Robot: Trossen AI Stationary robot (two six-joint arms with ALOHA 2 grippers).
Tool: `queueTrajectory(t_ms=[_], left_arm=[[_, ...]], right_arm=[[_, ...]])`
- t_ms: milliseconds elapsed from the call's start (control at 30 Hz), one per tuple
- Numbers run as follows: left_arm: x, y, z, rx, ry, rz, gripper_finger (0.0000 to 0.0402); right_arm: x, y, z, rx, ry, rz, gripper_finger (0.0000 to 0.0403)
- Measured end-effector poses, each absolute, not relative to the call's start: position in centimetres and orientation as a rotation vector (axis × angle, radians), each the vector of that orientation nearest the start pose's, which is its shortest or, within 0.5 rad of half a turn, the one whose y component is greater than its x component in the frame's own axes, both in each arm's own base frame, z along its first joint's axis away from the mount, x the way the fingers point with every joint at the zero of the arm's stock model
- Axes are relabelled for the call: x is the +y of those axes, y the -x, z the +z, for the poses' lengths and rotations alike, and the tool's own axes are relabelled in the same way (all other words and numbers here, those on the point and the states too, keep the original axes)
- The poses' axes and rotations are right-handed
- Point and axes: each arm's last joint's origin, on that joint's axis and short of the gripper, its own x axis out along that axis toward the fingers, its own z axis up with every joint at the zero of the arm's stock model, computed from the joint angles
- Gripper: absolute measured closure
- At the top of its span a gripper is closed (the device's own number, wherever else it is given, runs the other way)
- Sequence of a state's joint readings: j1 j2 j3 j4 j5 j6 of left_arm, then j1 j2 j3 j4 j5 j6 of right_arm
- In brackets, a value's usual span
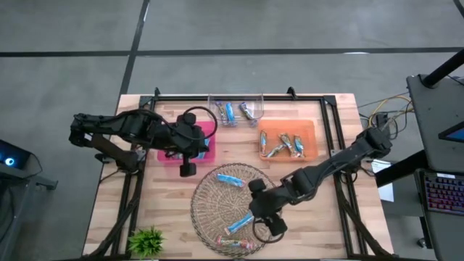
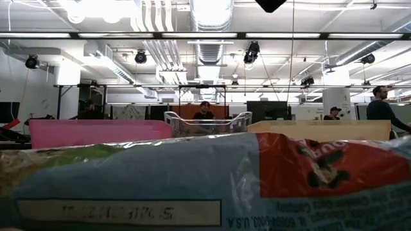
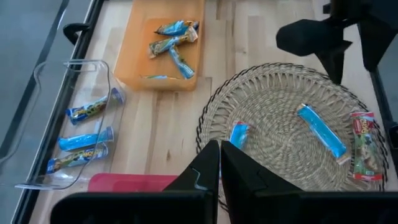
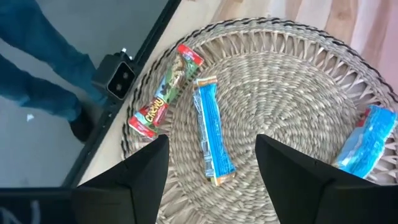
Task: Pick and place Granola Bars by type
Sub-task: Put the yellow granola bar into the yellow bin
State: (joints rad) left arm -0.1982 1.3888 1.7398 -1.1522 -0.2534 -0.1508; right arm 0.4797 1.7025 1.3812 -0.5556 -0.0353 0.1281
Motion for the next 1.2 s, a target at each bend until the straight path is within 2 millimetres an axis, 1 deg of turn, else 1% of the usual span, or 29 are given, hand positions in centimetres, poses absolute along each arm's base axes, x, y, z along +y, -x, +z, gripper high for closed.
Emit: queueTrajectory(t_ms=[333, 400, 600, 767, 900, 1033, 1200], left_arm=[[-4.2, -24.8, 42.3, 0.813, -0.044, 0.129, 0.0401], [-4.2, -24.9, 42.3, 0.806, -0.035, 0.131, 0.0401], [-4.2, -24.9, 42.3, 0.8, -0.018, 0.137, 0.0401], [-4.2, -24.9, 42.4, 0.798, -0.017, 0.136, 0.0401], [-4.2, -24.9, 42.4, 0.798, -0.016, 0.136, 0.0401], [-4.2, -24.9, 42.4, 0.797, -0.014, 0.137, 0.0401], [-4.2, -24.9, 42.4, 0.797, -0.013, 0.137, 0.0401]], right_arm=[[17.5, -33.4, 25.4, 0.959, 0.139, 0.436, 0.0177], [17.5, -33.5, 25.2, 0.971, 0.153, 0.44, 0.0177], [17.8, -34.1, 25.9, 0.951, 0.161, 0.448, 0.0177], [17.9, -34.1, 26.0, 0.948, 0.182, 0.459, 0.0177], [17.8, -33.9, 25.7, 0.972, 0.196, 0.46, 0.0177], [17.8, -34.2, 24.7, 1.0, 0.219, 0.463, 0.0177], [18.2, -34.9, 22.3, 1.059, 0.263, 0.476, 0.0177]])
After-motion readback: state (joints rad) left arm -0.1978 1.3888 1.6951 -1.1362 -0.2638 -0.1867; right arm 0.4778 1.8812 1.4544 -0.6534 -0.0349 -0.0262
